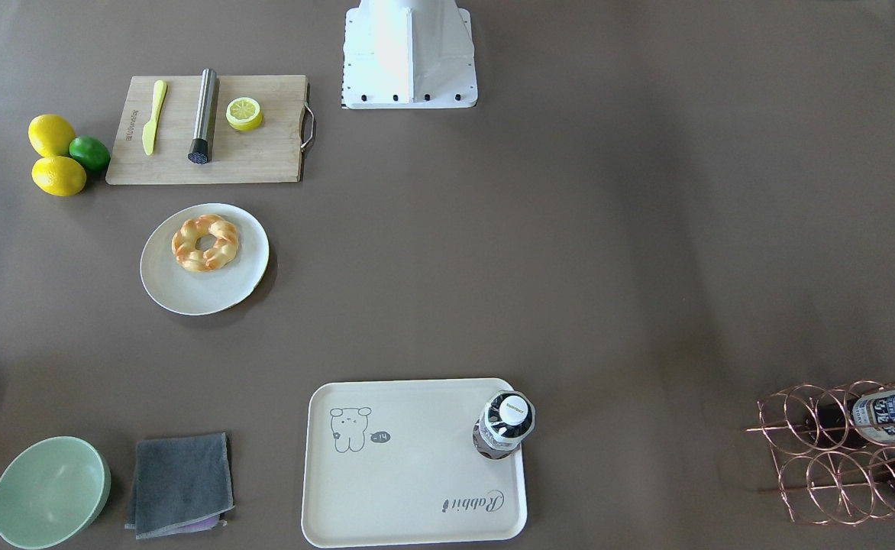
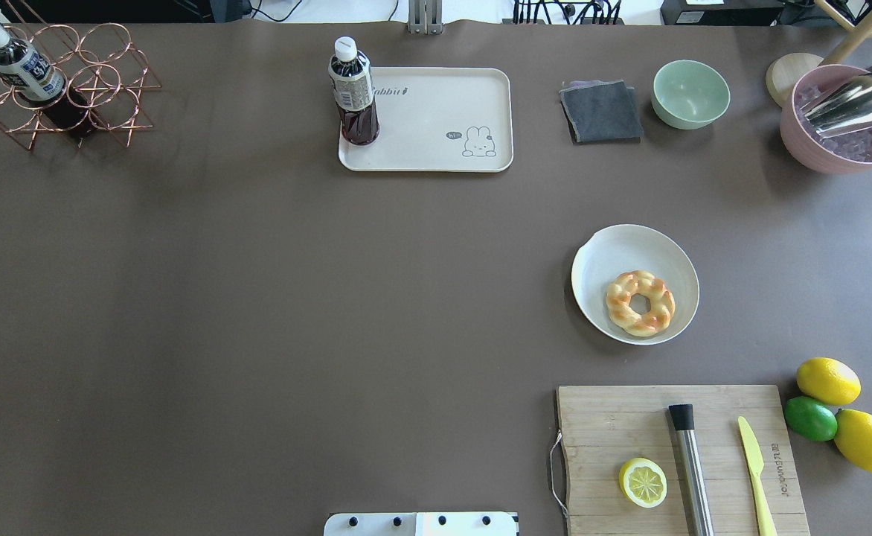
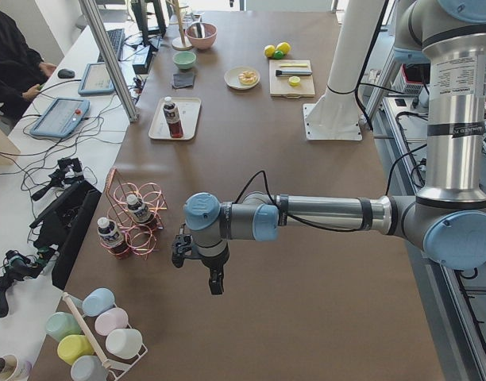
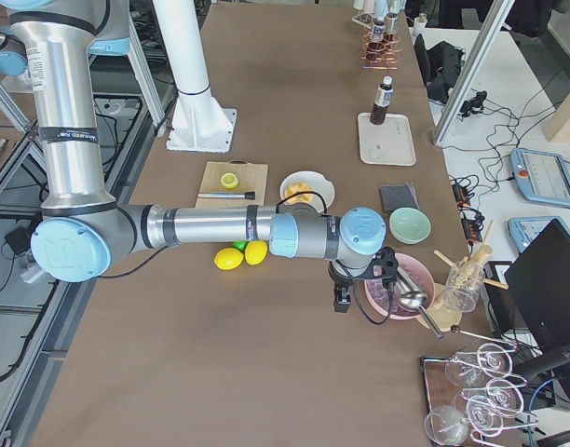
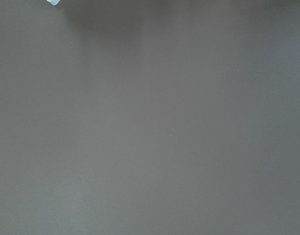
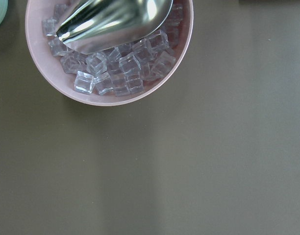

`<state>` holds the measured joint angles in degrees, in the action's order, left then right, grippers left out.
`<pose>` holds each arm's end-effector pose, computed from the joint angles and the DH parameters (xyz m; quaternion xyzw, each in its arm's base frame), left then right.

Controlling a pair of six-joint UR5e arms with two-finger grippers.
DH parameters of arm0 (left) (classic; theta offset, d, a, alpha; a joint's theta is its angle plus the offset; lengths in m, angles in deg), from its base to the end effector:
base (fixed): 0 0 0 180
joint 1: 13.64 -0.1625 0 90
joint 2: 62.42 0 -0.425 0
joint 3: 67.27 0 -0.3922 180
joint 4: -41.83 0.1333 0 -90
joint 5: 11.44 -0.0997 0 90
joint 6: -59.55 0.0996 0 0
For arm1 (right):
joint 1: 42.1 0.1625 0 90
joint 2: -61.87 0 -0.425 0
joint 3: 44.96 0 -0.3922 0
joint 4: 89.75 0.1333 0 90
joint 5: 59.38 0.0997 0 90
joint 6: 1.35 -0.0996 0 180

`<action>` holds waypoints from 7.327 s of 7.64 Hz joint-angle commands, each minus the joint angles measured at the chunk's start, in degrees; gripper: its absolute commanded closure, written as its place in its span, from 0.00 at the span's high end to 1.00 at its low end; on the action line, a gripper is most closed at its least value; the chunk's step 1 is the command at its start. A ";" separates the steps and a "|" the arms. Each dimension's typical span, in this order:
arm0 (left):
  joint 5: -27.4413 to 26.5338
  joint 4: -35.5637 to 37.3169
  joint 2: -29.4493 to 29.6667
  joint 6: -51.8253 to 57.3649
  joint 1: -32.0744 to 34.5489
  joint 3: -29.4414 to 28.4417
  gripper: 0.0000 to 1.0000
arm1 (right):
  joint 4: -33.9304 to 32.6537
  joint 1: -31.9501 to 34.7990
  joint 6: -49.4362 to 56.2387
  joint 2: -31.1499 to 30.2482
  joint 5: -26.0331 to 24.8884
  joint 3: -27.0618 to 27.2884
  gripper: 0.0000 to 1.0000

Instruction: Place donut on tray

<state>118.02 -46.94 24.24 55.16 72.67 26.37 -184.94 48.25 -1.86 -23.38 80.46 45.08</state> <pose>-0.0399 -0.4694 0.6632 -0.0314 0.3362 -0.0085 0.9412 0.0604 -0.5249 0.6182 -0.0038 -0.4213 0.0083 0.9069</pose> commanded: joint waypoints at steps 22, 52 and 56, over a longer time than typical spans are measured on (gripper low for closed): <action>-0.09 0.00 0.87 -0.09 0.00 0.15 0.98 | -0.09 0.00 0.07 -0.18 0.09 -0.30 1.00; -0.09 0.09 0.78 -0.09 0.00 -0.03 0.98 | 47.90 -43.44 -72.88 -2.38 -18.04 7.16 0.00; -0.09 0.09 0.87 -0.09 0.00 0.06 0.98 | 52.46 -32.10 -73.58 -2.29 -4.51 8.05 0.00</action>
<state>117.93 -46.85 25.03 55.07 72.66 26.41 -134.65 11.66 -75.38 -25.70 70.79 52.98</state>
